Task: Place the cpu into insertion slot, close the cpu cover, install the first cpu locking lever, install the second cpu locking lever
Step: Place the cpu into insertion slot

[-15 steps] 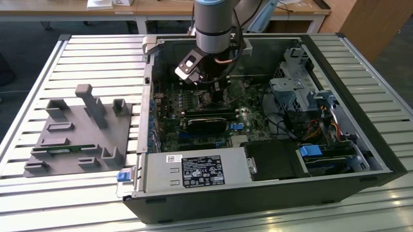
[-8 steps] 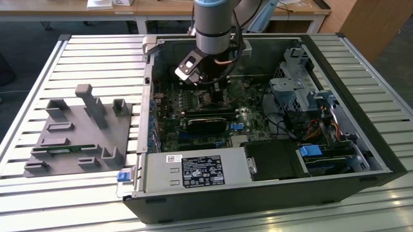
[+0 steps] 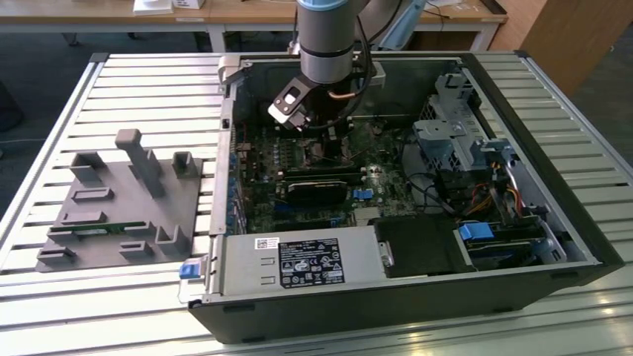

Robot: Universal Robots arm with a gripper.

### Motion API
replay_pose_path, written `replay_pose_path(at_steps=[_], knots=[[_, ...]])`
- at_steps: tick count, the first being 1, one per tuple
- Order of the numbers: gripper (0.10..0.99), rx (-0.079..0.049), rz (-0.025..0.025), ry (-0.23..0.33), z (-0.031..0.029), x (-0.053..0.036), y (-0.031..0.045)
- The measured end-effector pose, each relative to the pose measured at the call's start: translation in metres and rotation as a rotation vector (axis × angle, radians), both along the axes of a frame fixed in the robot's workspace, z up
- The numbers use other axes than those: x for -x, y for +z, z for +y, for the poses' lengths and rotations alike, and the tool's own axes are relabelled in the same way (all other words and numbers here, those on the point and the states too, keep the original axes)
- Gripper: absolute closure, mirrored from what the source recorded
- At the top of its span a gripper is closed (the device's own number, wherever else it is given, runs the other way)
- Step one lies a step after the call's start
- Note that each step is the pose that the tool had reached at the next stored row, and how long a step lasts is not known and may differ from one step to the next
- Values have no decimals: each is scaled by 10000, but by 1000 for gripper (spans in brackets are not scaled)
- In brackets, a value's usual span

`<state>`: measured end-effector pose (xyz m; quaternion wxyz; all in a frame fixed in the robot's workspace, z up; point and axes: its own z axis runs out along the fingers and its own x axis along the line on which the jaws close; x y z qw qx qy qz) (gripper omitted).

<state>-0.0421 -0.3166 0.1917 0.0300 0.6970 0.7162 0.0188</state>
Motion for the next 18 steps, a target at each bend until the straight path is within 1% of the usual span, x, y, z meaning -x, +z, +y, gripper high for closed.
replay_pose_path(at_steps=[4, 7, 8, 13, 16, 18], knots=[[545, 0, 0, 0, 0, 0, 0], [537, -15, -11, 1, 3, -2, -6], [475, -9, -6, 1, 2, -1, -5], [475, 0, 0, 0, 0, 0, -1], [475, 0, 0, 0, 0, 0, 18], [475, 0, 1, 0, 0, 0, 46]])
